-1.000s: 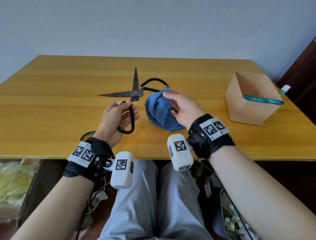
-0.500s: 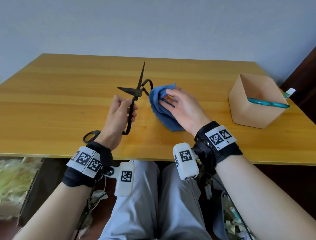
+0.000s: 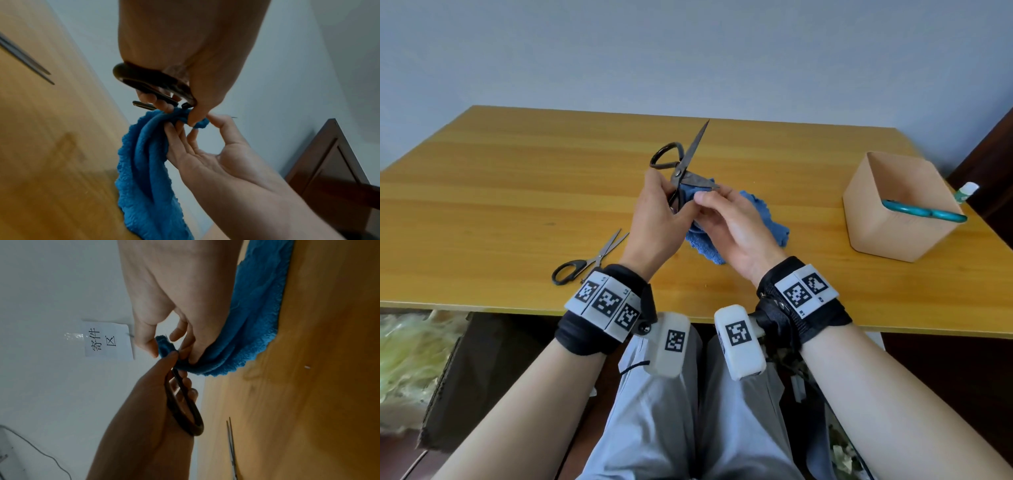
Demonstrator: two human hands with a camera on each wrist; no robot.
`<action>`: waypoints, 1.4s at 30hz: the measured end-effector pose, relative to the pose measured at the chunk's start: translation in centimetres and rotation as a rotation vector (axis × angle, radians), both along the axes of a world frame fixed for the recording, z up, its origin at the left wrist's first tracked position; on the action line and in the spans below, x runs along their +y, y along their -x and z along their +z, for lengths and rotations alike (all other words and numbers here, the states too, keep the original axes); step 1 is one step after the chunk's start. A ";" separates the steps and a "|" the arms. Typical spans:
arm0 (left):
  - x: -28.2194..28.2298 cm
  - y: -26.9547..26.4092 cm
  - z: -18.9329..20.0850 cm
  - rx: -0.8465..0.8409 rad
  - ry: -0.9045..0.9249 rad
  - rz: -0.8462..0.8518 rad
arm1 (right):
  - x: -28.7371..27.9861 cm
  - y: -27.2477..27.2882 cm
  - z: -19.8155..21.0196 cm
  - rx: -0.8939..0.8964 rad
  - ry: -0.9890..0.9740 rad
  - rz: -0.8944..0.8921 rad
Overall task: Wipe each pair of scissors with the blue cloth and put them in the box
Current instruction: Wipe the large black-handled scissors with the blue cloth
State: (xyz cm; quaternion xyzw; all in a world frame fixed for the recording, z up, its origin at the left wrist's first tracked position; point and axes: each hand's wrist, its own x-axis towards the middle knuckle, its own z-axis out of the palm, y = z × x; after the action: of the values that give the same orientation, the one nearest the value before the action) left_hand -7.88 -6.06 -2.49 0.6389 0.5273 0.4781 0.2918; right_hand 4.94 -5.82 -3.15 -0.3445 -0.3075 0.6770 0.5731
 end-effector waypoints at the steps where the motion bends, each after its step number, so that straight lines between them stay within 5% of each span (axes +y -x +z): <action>1: 0.1 -0.2 0.0 0.031 -0.015 0.005 | 0.0 0.1 0.0 -0.008 -0.002 -0.021; 15: 0.1 -1.2 -0.8 0.149 -0.075 -0.023 | 0.6 0.1 0.4 -0.105 0.048 -0.220; 32: -0.4 -2.2 -1.3 0.503 -0.160 -0.005 | 1.8 -0.1 0.8 -0.142 0.289 -0.272; 37: 1.9 -1.8 -0.3 0.368 -0.058 -0.061 | 2.7 -0.7 1.5 -0.044 0.211 -0.263; 42: 4.2 -1.9 1.7 -0.004 0.150 -0.113 | 4.3 -1.4 2.8 -0.062 0.101 -0.223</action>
State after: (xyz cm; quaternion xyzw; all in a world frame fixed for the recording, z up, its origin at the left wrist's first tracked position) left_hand -5.94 -1.84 -0.84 0.6431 0.5242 0.4211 0.3664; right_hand 6.32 -1.56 -0.32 -0.4258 -0.2502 0.6127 0.6170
